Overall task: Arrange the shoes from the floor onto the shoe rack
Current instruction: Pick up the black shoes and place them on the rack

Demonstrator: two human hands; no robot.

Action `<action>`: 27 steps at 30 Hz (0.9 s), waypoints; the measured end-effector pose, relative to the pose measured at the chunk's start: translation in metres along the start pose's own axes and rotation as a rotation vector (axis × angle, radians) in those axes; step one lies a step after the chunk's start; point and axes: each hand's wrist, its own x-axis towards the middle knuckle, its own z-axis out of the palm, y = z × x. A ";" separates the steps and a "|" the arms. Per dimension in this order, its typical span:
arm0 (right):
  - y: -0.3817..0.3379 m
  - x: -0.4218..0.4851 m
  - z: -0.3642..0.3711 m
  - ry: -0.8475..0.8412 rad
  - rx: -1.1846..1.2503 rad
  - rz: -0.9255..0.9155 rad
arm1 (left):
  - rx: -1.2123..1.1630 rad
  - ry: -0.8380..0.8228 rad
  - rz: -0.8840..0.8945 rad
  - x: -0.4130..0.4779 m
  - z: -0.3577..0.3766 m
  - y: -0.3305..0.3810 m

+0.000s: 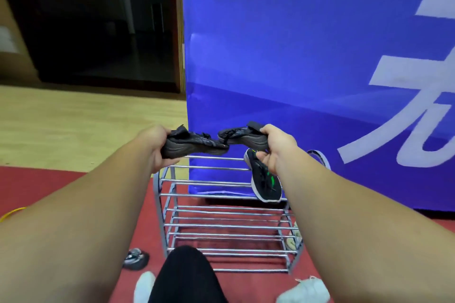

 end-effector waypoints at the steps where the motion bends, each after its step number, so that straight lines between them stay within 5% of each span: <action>1: 0.010 0.006 0.007 -0.001 0.015 0.014 | -0.032 0.008 -0.012 0.009 -0.002 -0.008; 16: 0.115 0.043 0.036 -0.048 0.100 0.261 | -0.616 -0.047 -0.118 0.088 0.036 -0.108; 23: 0.145 0.048 0.056 -0.123 0.219 0.323 | -0.640 -0.037 -0.166 0.106 0.034 -0.124; 27: 0.172 0.048 0.060 -0.158 0.046 0.394 | -0.319 -0.030 -0.281 0.106 0.034 -0.134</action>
